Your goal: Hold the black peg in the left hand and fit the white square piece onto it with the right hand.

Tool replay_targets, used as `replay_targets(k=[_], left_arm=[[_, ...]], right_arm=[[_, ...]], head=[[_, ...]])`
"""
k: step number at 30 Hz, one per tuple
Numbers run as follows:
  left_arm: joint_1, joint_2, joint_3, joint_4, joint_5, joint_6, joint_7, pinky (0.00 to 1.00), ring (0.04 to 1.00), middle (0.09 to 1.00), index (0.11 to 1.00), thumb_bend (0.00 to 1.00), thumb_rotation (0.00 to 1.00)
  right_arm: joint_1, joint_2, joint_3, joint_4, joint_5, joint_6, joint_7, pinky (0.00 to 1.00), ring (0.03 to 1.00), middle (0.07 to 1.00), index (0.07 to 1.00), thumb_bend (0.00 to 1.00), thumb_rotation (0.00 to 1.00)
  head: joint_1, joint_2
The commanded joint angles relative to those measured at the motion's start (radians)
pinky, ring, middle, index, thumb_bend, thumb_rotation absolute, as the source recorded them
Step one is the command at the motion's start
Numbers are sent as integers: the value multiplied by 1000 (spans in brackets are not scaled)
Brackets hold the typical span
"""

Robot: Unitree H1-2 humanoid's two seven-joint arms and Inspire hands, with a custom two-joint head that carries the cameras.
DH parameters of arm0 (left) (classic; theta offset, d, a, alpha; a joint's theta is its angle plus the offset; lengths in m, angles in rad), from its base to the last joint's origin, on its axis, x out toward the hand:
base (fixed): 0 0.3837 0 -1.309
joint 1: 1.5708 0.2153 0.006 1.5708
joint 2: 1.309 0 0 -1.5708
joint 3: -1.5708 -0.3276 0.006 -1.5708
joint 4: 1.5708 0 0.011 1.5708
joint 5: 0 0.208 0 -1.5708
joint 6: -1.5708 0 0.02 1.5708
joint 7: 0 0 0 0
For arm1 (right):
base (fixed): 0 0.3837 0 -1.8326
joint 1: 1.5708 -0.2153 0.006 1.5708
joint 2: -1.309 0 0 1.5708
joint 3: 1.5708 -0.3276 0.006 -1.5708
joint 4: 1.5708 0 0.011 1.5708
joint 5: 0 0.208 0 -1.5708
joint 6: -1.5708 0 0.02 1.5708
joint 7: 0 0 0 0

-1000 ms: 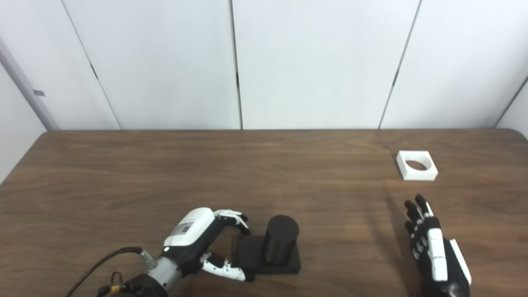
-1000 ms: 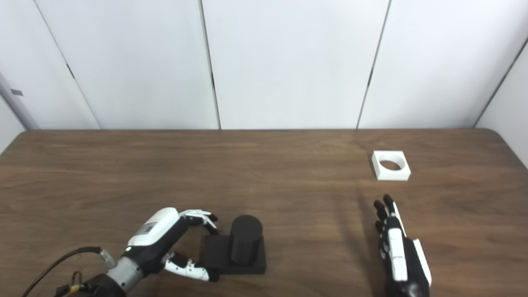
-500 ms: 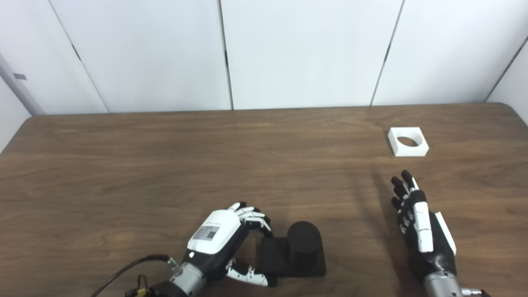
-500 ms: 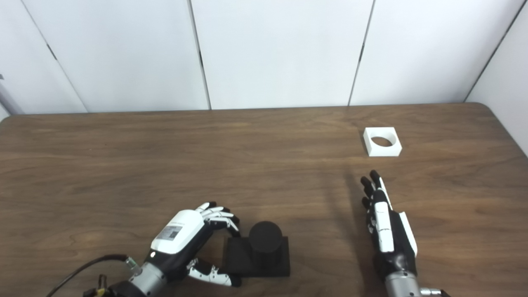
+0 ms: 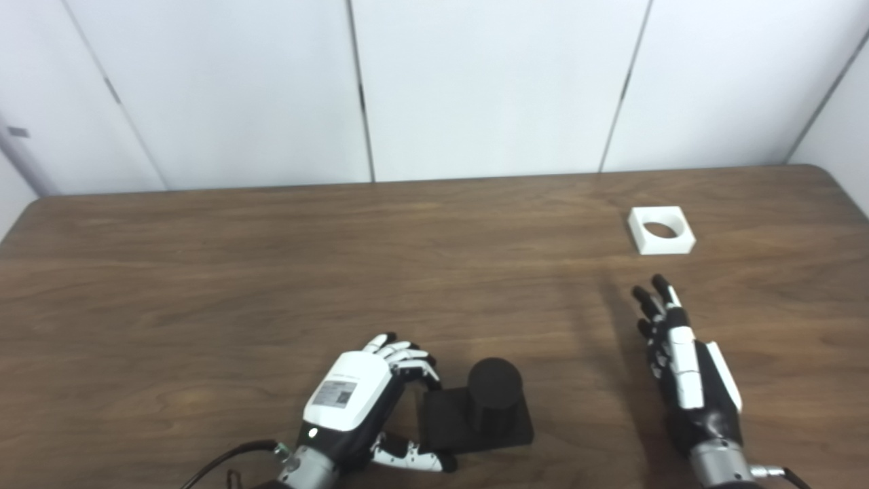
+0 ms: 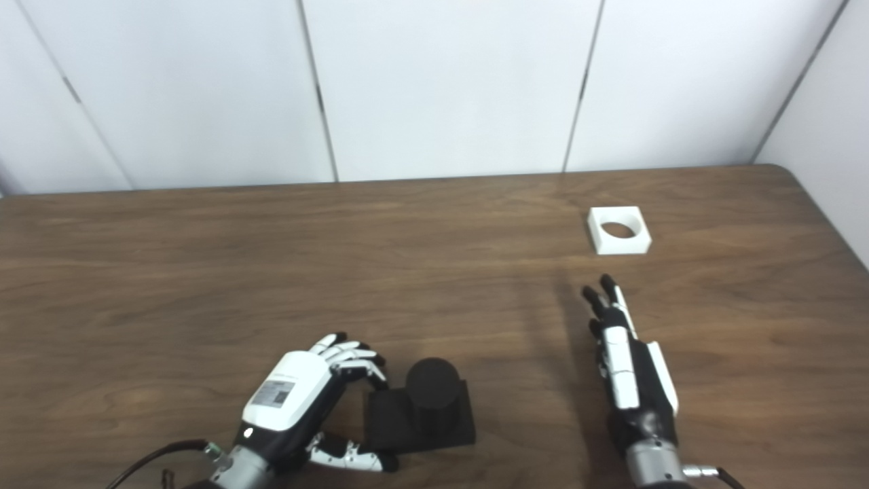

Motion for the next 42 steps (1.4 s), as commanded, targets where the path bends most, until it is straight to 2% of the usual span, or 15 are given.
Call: replay_targets(k=[1,4,7,8,9,13,15,20,22,26,27,31,33,38,42], left_arm=[[20,22,-5,46,24,-3,-35,934,855,783,488,515,46],[21,25,6,44,7,-13,-41,921,849,779,488,516,45],[23,27,11,40,-11,-21,-48,900,839,774,487,516,43],[24,27,11,38,-16,-21,-52,897,837,774,487,516,43],[25,27,11,37,-18,-21,-55,895,836,774,488,516,43],[27,31,18,39,-24,-34,-44,877,827,766,487,517,43],[28,32,25,43,-26,-40,-37,871,824,762,487,517,43],[34,25,42,46,-33,-52,-35,875,826,758,487,517,43],[35,22,45,51,-38,-62,-29,870,822,757,487,517,43],[34,18,50,67,-45,-83,-14,860,815,756,487,517,42],[34,17,52,71,-46,-89,-10,855,811,754,487,517,42],[37,15,55,79,-48,-91,-9,860,815,754,487,517,42],[39,14,52,84,-44,-93,-5,863,816,754,487,517,43],[43,13,51,86,-54,-93,-7,870,822,759,487,517,43],[47,13,51,80,-60,-95,-8,867,821,760,487,517,43]], right_arm=[[-32,50,-3,-55,-50,-19,-13,996,961,908,978,540,614],[-61,-9,2,-84,-167,33,-5,982,950,913,970,558,494],[-88,-47,-21,-100,-180,75,29,999,969,938,984,620,438],[-104,-61,-34,-96,-178,87,39,1000,969,940,985,632,427],[-121,-76,-44,-91,-188,98,48,984,957,939,982,655,380],[-189,-132,-60,-80,-247,161,84,943,924,931,971,705,362],[-245,-182,-55,-81,-295,227,115,937,931,935,964,712,342],[-359,-292,-30,-59,-415,311,194,933,942,936,945,752,344],[-407,-333,-20,-31,-480,317,251,906,945,939,939,755,343],[-499,-396,-9,34,-620,317,389,942,990,963,936,815,330],[-518,-406,-7,52,-646,317,420,974,997,978,944,833,328],[-596,-435,-7,148,-723,317,529,998,1000,998,968,862,307],[-627,-444,-2,190,-746,317,555,1000,1000,1000,975,876,279],[-699,-499,59,289,-776,311,574,1000,1000,1000,981,876,264],[-766,-558,137,360,-825,312,623,1000,1000,1000,989,879,240]], head=[[-41,-5],[-80,-10],[-80,-10],[-106,-22],[-106,-22],[-148,-31],[-168,-36],[-226,-53],[-232,-58],[-248,-74],[-248,-74],[-254,-83],[-248,-92],[-245,-97],[-247,-99]])
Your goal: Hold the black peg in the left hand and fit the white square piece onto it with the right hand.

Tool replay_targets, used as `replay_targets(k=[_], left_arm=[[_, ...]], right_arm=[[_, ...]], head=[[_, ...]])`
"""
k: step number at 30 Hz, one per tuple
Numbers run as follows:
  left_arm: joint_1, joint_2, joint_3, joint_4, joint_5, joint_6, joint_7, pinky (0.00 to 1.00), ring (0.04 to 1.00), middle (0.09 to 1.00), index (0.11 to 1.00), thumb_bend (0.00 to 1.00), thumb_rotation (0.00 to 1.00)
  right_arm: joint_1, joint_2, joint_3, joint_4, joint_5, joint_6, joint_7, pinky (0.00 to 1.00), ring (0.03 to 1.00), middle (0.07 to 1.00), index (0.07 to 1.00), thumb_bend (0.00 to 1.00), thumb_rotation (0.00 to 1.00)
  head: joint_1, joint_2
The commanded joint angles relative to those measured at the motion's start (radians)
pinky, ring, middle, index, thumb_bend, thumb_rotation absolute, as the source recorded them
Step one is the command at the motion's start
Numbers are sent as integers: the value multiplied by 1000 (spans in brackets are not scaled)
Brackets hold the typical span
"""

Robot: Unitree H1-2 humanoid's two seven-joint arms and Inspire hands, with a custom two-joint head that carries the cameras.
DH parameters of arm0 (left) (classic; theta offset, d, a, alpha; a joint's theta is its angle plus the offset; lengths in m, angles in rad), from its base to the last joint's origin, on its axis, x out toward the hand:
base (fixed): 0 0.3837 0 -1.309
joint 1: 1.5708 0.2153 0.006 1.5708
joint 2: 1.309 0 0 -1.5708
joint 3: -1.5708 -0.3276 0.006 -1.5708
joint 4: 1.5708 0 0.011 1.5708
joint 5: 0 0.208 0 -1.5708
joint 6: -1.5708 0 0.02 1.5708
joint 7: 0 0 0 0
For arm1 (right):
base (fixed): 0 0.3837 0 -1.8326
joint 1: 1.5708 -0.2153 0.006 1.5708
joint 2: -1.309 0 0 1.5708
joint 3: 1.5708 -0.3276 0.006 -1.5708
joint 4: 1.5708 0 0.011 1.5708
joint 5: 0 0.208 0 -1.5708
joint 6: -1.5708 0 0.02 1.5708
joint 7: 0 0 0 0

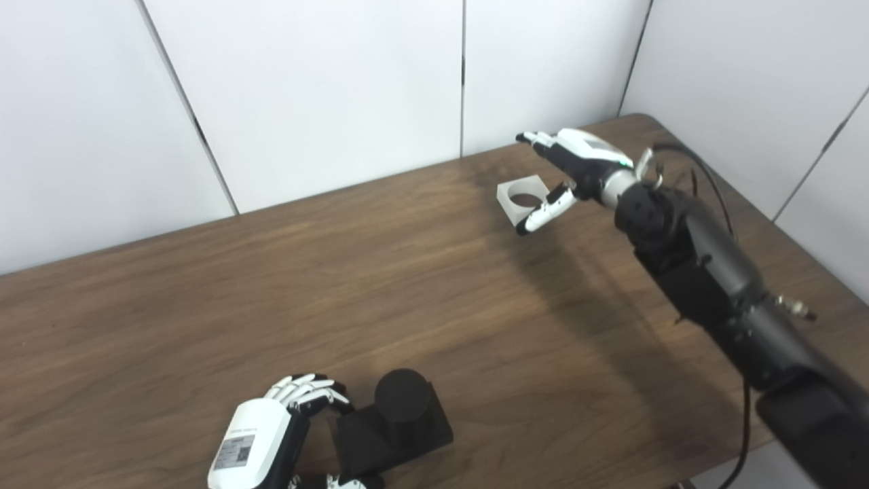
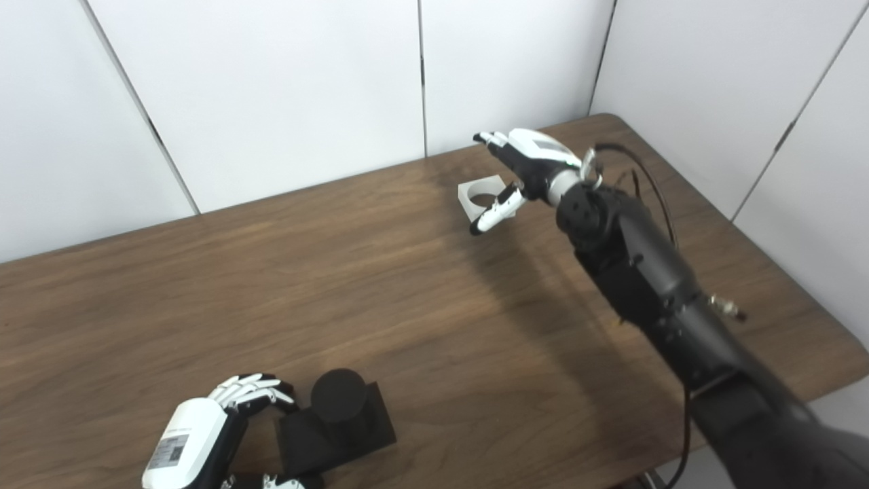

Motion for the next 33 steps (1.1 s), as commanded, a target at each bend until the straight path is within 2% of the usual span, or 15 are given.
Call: replay_targets(k=[1,7,14,24,30,33], left_arm=[[23,15,-9,36,8,2,-36,866,819,759,487,517,43],[25,10,-13,27,11,11,-45,870,822,762,487,516,43],[24,5,-16,21,16,15,-48,869,822,761,487,517,43],[25,-9,-15,7,18,32,-55,865,821,757,487,517,43],[26,-19,-19,2,25,32,-52,857,819,756,487,517,43],[26,-23,-21,-11,40,51,-72,858,821,758,487,517,43]], right_arm=[[-82,-53,19,9,-42,-3,24,1000,1000,1000,992,881,229],[-169,-104,95,91,-77,-36,72,1000,1000,1000,974,966,184],[-225,-126,149,143,-98,-44,106,1000,1000,1000,945,976,182],[-248,-93,186,188,-126,-51,79,1000,1000,1000,914,943,150],[-264,-58,203,243,-136,-55,73,1000,1000,996,907,926,176],[-272,-46,212,268,-138,-49,74,1000,1000,1000,909,919,185]], head=[[1,-1],[5,-3],[11,-2],[21,1],[32,3],[34,5]])
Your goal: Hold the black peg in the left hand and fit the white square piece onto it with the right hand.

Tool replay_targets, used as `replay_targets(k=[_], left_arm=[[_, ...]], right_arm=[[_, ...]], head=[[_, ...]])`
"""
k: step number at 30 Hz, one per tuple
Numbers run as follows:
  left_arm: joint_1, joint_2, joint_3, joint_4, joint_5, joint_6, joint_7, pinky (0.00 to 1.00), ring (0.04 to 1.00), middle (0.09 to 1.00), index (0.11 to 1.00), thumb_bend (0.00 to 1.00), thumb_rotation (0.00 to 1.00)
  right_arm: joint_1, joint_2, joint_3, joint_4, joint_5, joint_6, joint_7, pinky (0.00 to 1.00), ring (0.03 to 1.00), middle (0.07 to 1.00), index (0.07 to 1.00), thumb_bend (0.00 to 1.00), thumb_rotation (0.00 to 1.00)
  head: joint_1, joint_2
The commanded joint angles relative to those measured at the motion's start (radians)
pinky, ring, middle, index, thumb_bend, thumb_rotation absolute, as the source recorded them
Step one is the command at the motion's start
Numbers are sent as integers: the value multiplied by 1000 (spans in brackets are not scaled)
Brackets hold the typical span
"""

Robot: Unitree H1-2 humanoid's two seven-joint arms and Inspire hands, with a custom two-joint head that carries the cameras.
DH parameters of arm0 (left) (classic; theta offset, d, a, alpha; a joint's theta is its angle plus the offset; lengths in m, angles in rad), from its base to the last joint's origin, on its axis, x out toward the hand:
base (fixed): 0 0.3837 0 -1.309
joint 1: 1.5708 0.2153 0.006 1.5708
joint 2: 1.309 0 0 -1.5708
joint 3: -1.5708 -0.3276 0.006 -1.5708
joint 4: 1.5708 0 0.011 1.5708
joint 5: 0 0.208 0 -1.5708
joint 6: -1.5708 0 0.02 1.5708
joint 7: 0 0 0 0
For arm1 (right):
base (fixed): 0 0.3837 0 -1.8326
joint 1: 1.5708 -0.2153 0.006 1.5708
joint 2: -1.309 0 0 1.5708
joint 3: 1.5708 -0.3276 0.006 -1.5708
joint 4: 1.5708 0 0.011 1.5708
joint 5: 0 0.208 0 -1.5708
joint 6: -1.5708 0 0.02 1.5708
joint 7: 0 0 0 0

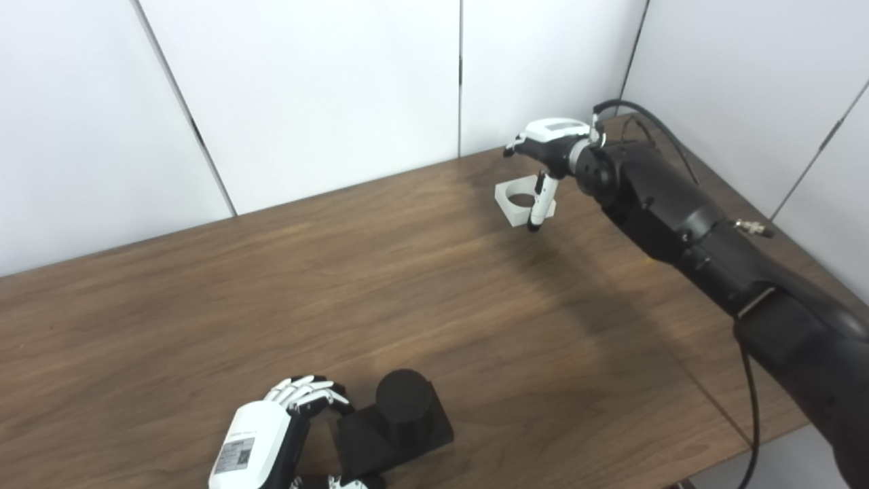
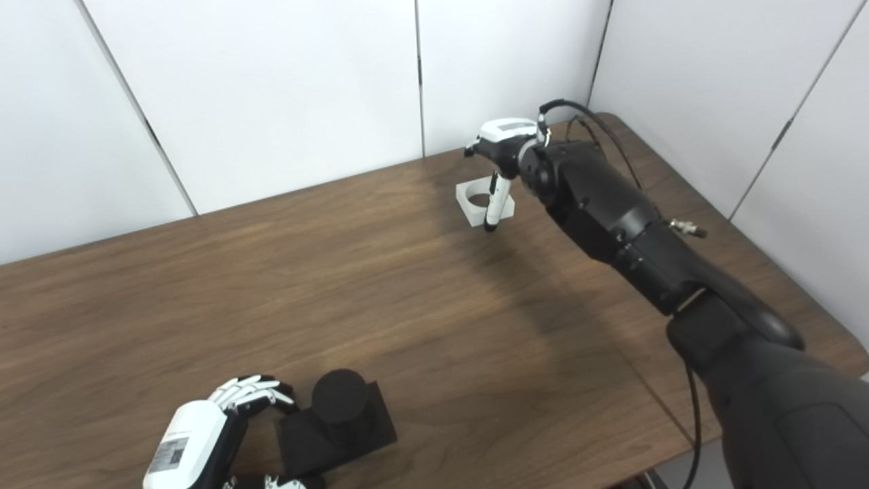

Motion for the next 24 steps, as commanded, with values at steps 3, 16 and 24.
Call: replay_targets(k=[3,16,24], left_arm=[[22,-2,-18,-3,25,34,-66,855,819,757,487,517,43],[26,-13,-25,-32,39,54,-87,846,814,753,487,517,43],[24,-12,-28,-38,39,57,-91,843,812,752,486,517,43]], right_arm=[[-63,-11,-8,10,-19,-7,-38,1000,1000,998,931,921,186],[-61,1,9,56,-19,-22,-66,1000,1000,1000,959,902,171],[-66,-7,21,62,-29,-20,-63,1000,1000,992,899,876,169]], head=[[4,3],[22,8],[30,12]])
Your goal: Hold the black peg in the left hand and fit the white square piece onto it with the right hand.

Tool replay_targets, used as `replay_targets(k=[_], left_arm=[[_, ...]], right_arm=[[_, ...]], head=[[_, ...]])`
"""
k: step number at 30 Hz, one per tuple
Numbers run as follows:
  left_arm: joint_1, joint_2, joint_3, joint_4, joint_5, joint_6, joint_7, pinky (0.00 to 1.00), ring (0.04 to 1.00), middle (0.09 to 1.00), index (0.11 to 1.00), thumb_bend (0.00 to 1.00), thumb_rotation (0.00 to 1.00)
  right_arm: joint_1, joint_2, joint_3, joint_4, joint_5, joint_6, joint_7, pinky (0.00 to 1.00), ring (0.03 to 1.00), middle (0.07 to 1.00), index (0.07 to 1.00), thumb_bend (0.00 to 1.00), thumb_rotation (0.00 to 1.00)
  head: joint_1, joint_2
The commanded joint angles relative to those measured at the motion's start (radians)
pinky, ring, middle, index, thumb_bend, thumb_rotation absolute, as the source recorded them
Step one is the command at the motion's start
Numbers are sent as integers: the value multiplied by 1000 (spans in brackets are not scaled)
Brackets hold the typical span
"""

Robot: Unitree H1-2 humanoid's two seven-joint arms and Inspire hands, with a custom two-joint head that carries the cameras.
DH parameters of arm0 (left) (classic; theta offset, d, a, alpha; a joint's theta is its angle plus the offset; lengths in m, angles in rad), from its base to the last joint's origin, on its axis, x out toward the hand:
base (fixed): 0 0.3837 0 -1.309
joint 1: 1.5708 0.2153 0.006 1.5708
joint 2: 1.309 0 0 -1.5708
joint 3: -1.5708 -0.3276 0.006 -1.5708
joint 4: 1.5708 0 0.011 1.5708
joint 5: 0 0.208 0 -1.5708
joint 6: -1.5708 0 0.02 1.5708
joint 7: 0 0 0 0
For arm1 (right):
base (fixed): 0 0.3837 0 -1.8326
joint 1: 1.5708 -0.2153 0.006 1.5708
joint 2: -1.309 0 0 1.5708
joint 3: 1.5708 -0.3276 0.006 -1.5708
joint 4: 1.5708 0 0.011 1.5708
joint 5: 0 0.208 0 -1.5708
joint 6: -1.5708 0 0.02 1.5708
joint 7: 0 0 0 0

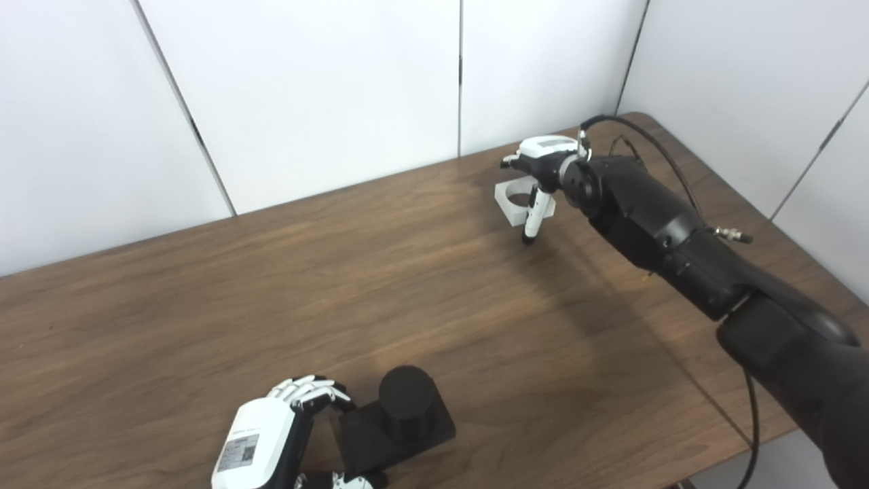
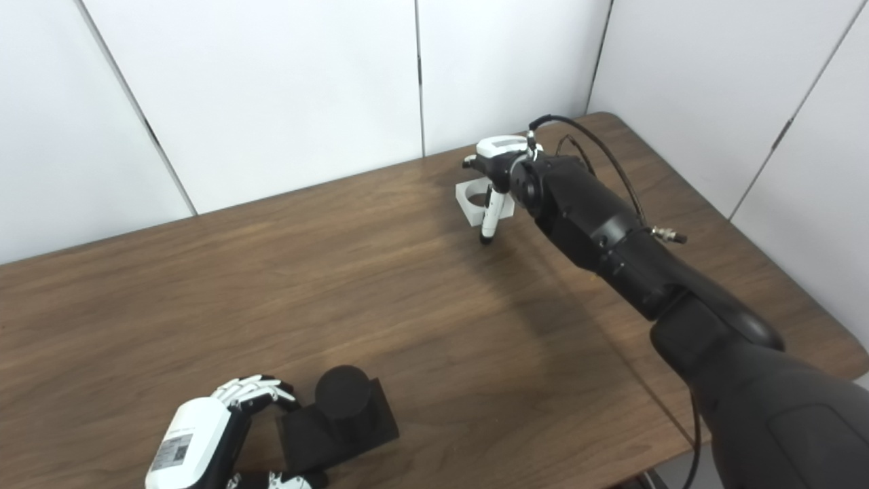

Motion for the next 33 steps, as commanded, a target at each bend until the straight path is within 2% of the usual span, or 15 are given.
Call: replay_targets(k=[1,9,14,18,19,21,26,33], left_arm=[[19,2,-18,2,9,10,-55,844,813,752,486,518,43],[19,1,-26,-3,13,21,-57,846,814,752,486,517,43],[20,-1,-27,-3,14,22,-57,848,815,752,487,517,43],[19,-2,-28,-2,16,22,-56,852,816,752,487,518,44],[19,-2,-28,-2,15,22,-56,851,816,753,487,518,44],[19,-3,-28,-1,15,21,-54,850,815,752,486,517,44],[20,-5,-30,-8,19,28,-63,853,817,753,487,517,44],[19,-10,-29,-9,22,30,-69,853,819,754,487,518,44]], right_arm=[[-60,-36,-3,-15,-26,-16,-18,1000,1000,987,881,870,174],[-59,-55,7,-1,-48,-28,-20,1000,1000,952,774,842,216],[-56,-67,4,10,-51,-53,-33,1000,995,938,717,817,212],[-49,-73,-3,14,-41,-73,-53,1000,979,917,638,811,188],[-46,-74,-5,15,-37,-81,-60,1000,977,912,567,671,167],[-40,-76,-12,20,-31,-103,-80,1000,967,898,506,555,148],[-18,-76,-32,27,-22,-165,-156,873,912,830,486,525,135],[-2,-67,-43,32,-24,-202,-220,837,876,785,485,523,132]], head=[[-1,0],[8,5],[9,8],[11,9],[11,9],[13,10],[16,14],[22,16]])
